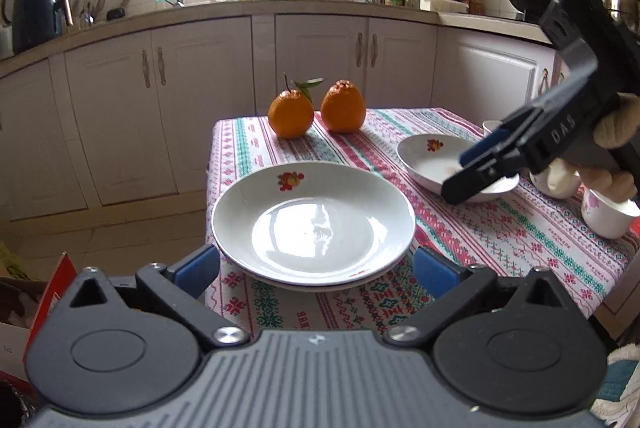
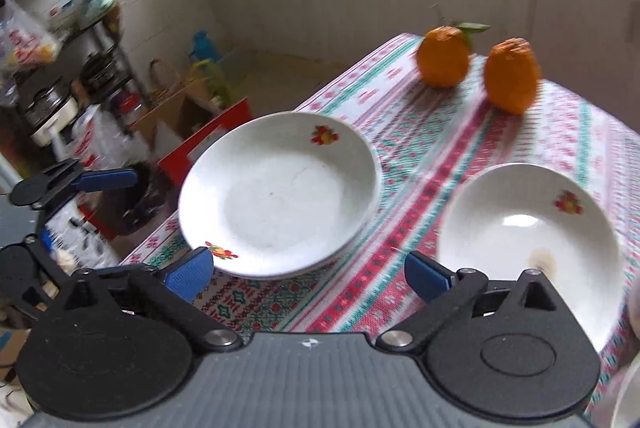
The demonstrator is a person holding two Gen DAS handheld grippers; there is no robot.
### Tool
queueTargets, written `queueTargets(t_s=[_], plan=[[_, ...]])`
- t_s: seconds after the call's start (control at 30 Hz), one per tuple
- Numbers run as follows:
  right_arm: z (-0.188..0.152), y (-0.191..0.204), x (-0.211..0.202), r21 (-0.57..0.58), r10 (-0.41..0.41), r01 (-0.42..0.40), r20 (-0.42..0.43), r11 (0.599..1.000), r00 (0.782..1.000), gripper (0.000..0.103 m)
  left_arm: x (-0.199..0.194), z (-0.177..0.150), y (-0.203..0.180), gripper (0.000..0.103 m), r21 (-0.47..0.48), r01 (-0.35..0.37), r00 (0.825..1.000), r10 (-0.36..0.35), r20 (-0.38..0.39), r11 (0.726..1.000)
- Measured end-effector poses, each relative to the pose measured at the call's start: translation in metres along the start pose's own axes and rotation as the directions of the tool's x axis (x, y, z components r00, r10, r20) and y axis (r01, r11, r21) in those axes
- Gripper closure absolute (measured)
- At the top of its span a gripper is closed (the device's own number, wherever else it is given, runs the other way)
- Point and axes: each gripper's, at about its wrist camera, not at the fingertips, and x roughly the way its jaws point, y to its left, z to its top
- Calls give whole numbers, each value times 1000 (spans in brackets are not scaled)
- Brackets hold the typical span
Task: Organize plates and bowls
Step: 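Lower the stacked plates onto the tablecloth with the left tool and release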
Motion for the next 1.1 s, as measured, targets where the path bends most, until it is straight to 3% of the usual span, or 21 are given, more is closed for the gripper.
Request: queueTargets(t_s=[0.13, 0.33, 0.53, 0.9, 1.03, 1.1], plan=[[-27, 9, -14, -4, -151, 151, 71, 988, 986, 0, -9, 3, -9, 1, 8, -19, 1000, 19, 18, 1000], [-64, -3, -24, 82, -242, 235, 84, 968, 967, 0, -17, 12, -24, 1, 42, 19, 998, -21, 54, 999], [-92, -15, -18, 101, -364, 356, 67, 929, 929, 0, -6, 21, -44, 1, 90, 108, 994, -110, 19, 990], [-111, -42, 0, 128, -434, 429, 16, 894, 901, 0, 21, 47, -81, 1, 204, 70, 996, -78, 33, 976], [-117, -53, -1, 197, -395, 384, 20, 902, 919, 0, 33, 61, -93, 1, 253, 99, 995, -103, 3, 963], [-118, -55, -1, 197, -404, 392, 26, 899, 914, 0, 43, 70, -93, 1, 229, 128, 992, -123, -36, 965]])
